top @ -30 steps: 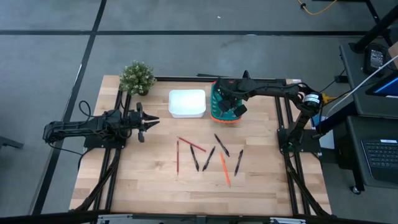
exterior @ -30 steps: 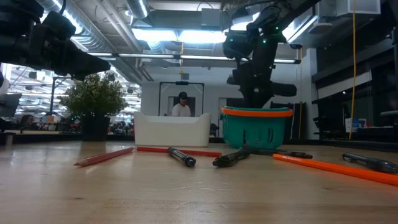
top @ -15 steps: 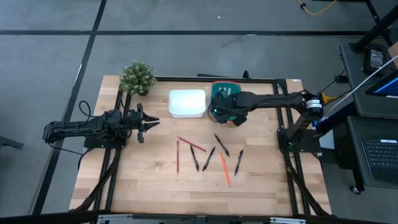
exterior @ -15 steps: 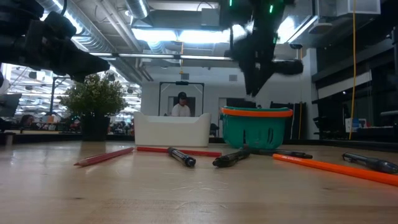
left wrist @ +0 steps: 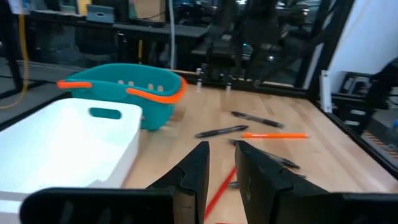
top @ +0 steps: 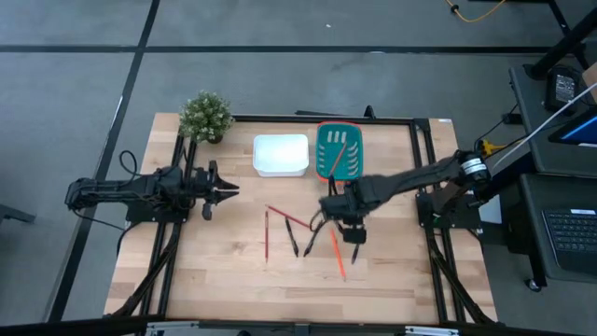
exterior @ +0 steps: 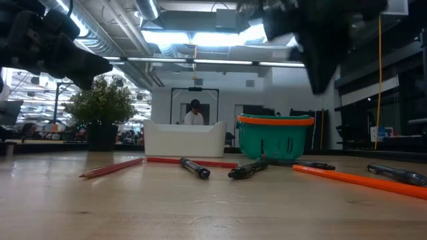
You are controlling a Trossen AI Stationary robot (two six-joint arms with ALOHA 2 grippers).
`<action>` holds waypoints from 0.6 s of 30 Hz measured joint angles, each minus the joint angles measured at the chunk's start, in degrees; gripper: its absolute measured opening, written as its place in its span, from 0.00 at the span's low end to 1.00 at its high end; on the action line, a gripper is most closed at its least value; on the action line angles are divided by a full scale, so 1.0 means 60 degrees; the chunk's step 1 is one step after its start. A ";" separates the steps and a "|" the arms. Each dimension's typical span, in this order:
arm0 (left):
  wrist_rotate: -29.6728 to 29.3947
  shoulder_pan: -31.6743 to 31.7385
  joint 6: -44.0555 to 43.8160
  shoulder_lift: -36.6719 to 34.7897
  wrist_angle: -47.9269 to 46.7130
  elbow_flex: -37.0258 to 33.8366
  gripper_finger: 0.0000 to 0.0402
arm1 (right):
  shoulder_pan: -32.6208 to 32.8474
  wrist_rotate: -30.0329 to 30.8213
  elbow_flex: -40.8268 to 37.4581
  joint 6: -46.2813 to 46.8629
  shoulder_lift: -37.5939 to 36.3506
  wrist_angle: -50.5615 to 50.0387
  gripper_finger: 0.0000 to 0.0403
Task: Sort pens & pencils
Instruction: Put the orange pencil into the blue bin
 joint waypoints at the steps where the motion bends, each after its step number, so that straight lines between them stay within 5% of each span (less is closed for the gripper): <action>1: -0.0004 -0.0117 -0.0025 0.0000 0.0000 0.0000 0.18 | 0.0111 0.0003 -0.0331 0.0436 0.0003 0.0220 0.17; 9: -0.0037 -0.0899 -0.0175 0.0000 -0.0004 0.0000 0.18 | 0.0065 -0.1363 -0.2632 0.3247 0.0018 0.3102 0.17; 18: -0.0066 -0.1446 -0.0495 0.0000 -0.0011 0.0000 0.18 | 0.0702 -0.2417 -0.3055 0.5398 0.0018 0.5535 0.17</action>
